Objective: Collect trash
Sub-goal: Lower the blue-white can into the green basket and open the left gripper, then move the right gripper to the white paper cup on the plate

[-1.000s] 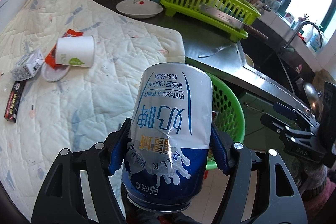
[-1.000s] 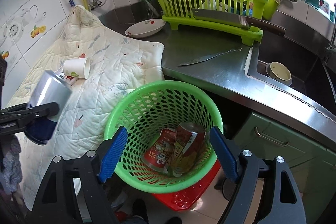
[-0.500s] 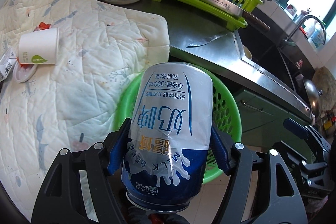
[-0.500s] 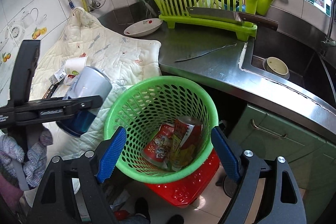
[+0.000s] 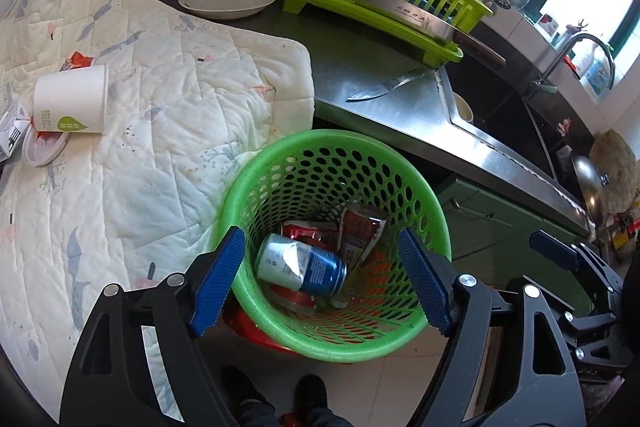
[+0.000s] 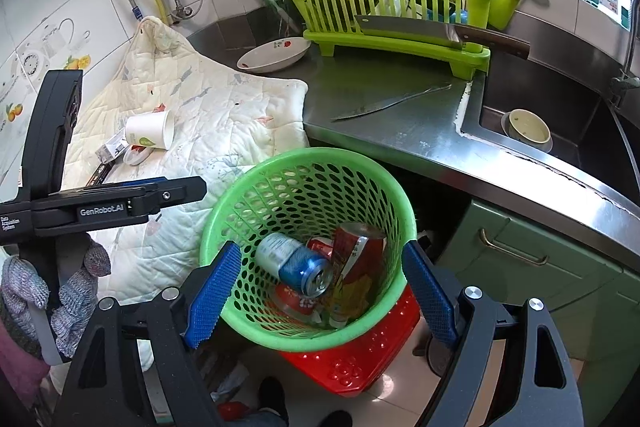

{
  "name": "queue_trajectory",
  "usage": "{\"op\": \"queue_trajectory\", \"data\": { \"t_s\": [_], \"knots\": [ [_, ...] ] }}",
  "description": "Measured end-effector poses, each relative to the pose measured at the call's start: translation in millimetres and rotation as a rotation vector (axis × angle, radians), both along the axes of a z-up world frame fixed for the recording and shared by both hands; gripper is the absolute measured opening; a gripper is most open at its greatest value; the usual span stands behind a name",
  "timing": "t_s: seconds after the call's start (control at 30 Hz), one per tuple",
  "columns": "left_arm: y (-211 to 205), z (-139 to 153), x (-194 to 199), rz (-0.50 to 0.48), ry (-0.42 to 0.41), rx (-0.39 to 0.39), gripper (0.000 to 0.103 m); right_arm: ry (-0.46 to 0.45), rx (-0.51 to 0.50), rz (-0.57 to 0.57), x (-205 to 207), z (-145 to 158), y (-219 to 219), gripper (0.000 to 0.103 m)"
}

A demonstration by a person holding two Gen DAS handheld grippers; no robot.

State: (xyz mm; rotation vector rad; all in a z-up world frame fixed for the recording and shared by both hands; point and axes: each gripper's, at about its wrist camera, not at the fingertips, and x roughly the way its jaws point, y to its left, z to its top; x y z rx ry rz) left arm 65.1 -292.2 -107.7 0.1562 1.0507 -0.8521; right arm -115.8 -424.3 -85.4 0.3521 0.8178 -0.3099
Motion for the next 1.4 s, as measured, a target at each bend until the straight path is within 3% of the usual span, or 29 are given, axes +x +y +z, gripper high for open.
{"op": "queue_trajectory", "data": {
  "t_s": [0.73,1.4],
  "knots": [
    [81,17,23,0.144,-0.064,0.022,0.079,-0.002,-0.005,0.127,50,4,37,0.080],
    [192,27,68,0.377,-0.090,0.018,0.084,-0.001,-0.035,0.306,133,10,94,0.083]
  ]
}}
